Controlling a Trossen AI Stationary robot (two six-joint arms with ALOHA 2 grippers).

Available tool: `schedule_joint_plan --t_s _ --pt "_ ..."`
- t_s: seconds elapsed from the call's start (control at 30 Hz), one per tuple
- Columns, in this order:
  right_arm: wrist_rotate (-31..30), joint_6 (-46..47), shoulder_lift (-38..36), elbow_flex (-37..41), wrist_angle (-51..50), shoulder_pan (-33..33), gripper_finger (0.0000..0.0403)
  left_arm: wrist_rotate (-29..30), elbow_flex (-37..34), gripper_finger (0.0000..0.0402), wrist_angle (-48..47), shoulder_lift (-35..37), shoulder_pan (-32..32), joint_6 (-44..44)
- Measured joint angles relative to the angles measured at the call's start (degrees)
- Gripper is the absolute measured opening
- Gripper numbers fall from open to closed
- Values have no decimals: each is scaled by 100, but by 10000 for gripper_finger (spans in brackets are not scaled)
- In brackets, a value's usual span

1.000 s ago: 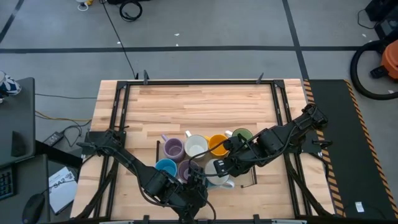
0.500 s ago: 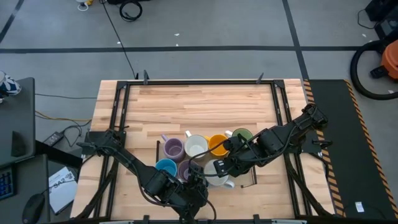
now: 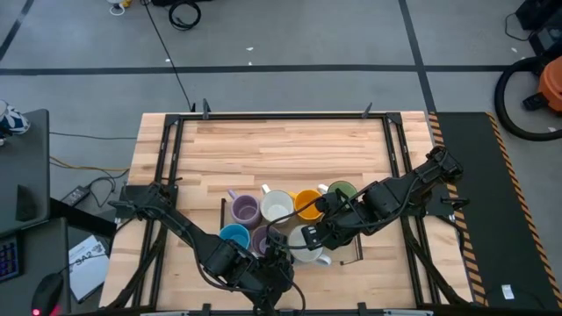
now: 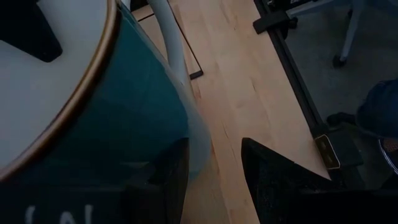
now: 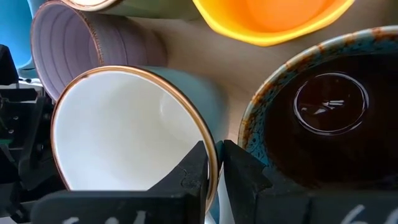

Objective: Place coffee mugs
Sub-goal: Put the blue white mug on the shelf

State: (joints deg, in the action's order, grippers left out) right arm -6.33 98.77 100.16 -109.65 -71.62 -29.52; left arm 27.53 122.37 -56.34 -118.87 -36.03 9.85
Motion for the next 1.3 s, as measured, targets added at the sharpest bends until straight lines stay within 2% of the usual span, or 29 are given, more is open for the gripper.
schedule_joint_plan --t_s 0.3,0.63,1.3 --pt "-2 -4 0 0 -22 -2 38 70 9 156 0 0 -9 0" --pt "-4 3 -11 -9 3 7 60 102 9 155 -8 0 0 -2" --pt "-1 3 -11 -9 2 7 61 101 7 156 -2 0 0 -4"
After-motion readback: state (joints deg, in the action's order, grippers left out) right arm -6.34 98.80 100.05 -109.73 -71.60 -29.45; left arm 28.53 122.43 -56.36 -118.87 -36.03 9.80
